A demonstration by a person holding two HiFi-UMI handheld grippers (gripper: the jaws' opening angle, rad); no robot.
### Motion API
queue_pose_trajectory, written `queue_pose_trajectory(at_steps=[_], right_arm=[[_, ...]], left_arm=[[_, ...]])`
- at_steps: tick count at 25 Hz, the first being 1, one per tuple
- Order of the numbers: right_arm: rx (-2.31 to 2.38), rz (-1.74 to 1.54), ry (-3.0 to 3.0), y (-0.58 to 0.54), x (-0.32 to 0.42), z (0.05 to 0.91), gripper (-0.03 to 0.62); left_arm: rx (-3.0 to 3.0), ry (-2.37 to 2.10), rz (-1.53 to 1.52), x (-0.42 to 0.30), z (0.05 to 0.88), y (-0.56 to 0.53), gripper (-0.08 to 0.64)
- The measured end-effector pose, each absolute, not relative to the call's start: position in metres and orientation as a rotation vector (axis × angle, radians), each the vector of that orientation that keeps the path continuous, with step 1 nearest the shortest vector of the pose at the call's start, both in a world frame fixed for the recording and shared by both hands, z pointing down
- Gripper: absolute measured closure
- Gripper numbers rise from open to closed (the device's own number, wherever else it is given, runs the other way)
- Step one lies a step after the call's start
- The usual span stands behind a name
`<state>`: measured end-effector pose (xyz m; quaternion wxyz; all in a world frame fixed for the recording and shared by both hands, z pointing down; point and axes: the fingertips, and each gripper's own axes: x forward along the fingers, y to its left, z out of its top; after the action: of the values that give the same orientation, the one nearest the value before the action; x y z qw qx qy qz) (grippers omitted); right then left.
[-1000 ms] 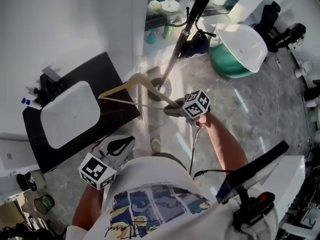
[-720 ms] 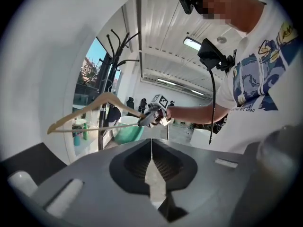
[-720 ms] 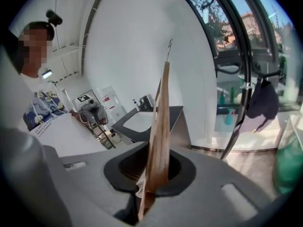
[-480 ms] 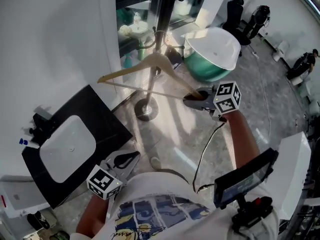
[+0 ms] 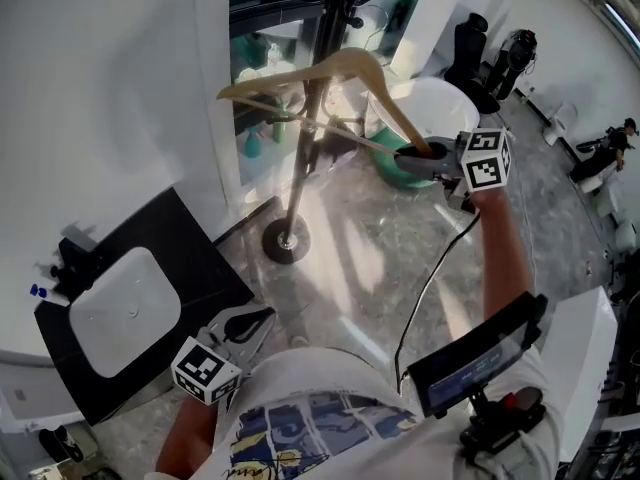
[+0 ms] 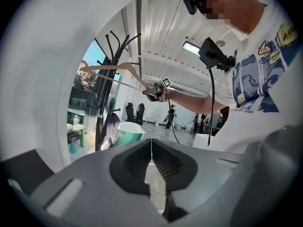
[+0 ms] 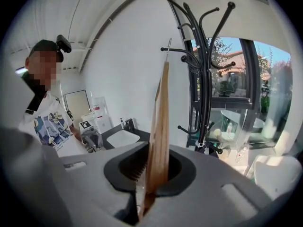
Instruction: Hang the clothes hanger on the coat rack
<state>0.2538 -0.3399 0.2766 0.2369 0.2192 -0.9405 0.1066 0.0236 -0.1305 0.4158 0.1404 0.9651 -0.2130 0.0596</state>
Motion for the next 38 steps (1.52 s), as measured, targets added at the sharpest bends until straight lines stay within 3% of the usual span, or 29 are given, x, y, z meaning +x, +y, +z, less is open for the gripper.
queue_pose_trajectory(at_steps=[19, 38], right_arm=[[0.443, 0.308, -2.535, -0.462, 0.277, 0.333, 0.558], [0.462, 0.241, -2.681, -0.493, 0.285, 0.344, 0.554]], left_arm=[[2.703, -0.902, 0.170, 0.063, 0.415, -0.178, 0.551], [2.665, -0.883, 0.276, 0.085, 0.418, -0.195, 0.551]])
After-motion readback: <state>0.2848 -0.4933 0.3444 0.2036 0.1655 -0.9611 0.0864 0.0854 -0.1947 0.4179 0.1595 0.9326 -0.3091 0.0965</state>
